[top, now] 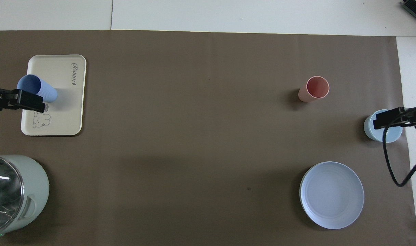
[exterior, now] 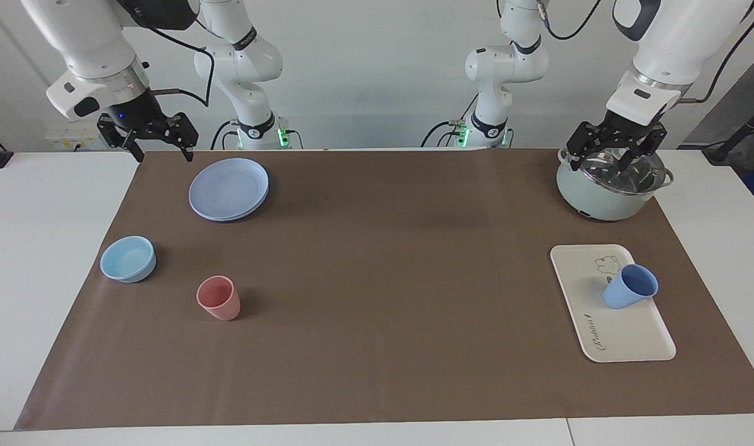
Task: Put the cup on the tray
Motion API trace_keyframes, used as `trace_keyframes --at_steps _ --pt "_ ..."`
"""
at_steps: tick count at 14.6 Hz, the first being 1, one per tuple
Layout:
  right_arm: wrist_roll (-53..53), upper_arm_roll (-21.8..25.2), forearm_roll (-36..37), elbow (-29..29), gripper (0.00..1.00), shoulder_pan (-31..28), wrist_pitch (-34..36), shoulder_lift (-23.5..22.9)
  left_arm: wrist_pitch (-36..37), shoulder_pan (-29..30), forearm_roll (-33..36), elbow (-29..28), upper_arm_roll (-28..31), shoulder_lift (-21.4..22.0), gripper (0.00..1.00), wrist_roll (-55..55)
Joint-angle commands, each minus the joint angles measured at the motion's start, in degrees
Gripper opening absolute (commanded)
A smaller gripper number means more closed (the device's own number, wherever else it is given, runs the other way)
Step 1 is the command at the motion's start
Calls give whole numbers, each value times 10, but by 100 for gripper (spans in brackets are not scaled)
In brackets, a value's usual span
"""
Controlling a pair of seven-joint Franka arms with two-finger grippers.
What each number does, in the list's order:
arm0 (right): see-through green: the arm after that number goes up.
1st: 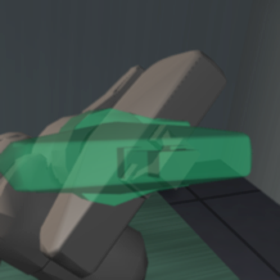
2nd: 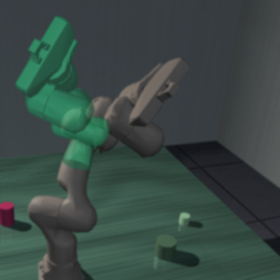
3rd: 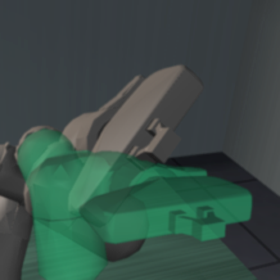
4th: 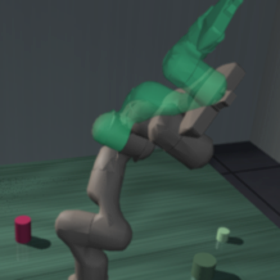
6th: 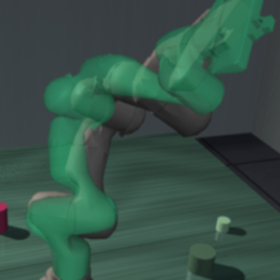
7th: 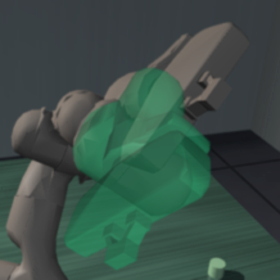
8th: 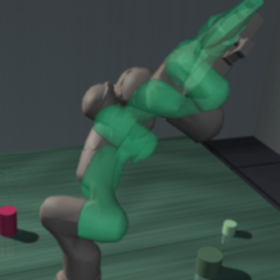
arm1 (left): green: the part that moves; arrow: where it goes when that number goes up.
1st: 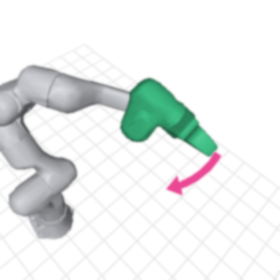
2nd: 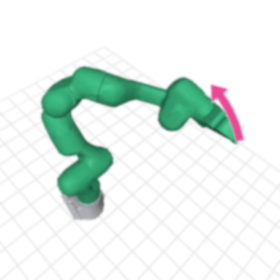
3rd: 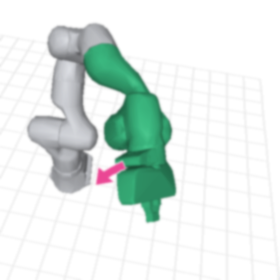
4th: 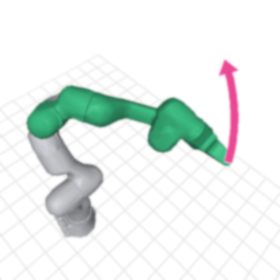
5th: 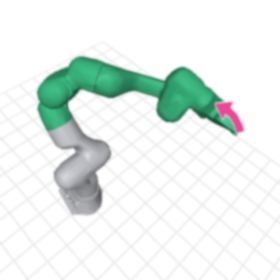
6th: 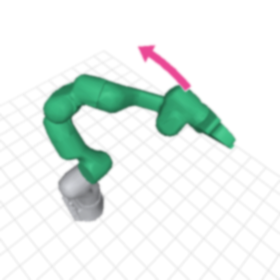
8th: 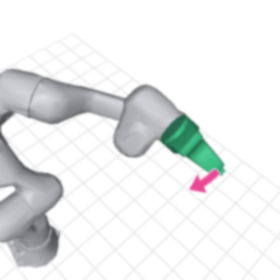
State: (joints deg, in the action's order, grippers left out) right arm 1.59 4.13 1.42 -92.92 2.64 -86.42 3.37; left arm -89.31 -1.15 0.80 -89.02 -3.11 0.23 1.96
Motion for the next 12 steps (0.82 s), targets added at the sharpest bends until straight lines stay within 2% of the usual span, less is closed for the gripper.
trace_keyframes --at_steps 1,12 --pt "-8 -4 -2 3 100 -4 5 1 3 11 2 -44 2 31 100 9" --pt "-7 -4 -1 3 100 -4 5 1 -9 13 2 -48 2 34 100 13"
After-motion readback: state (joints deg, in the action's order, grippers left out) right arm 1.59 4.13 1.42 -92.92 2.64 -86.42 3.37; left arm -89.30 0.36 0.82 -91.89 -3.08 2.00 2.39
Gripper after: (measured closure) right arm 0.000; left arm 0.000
